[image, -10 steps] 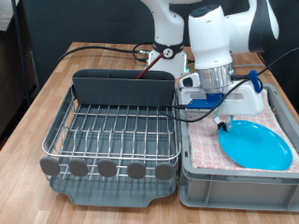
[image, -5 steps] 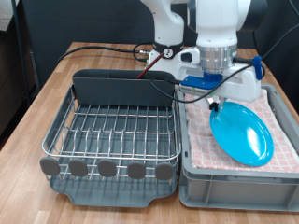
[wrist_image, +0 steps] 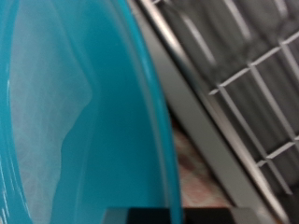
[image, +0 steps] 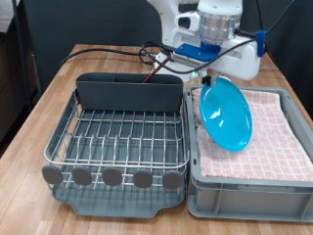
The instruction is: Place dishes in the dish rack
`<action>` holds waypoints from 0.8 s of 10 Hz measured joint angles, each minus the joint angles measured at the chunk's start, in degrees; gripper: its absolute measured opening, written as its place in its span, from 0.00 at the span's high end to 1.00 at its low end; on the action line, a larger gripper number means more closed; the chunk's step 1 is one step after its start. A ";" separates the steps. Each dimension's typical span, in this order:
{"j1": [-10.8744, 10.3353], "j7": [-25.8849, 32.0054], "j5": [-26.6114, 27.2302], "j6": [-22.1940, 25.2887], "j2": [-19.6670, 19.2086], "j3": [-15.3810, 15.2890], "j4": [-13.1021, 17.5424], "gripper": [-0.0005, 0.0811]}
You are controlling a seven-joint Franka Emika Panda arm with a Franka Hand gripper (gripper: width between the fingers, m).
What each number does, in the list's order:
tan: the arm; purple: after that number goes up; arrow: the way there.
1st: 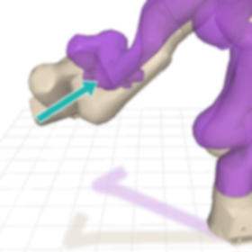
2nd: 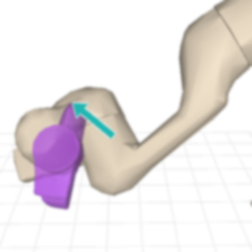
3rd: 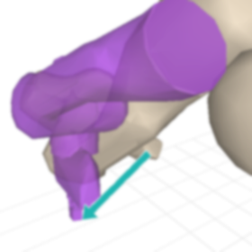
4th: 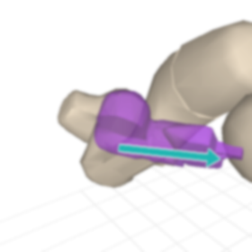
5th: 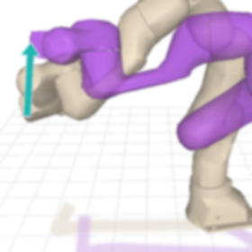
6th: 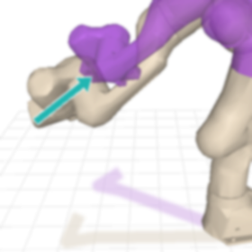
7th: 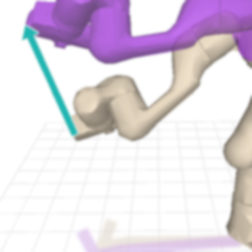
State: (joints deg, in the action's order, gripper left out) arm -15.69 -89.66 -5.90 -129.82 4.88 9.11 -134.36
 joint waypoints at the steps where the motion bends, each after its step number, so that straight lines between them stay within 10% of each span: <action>1: 0.48 0.95 -1.45 3.39 1.29 0.57 0.73 0.97; 8: 2.33 8.14 -6.81 8.48 4.54 3.40 2.00 0.97</action>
State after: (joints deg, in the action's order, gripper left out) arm -13.36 -81.52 -12.71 -121.33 9.42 12.51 -132.36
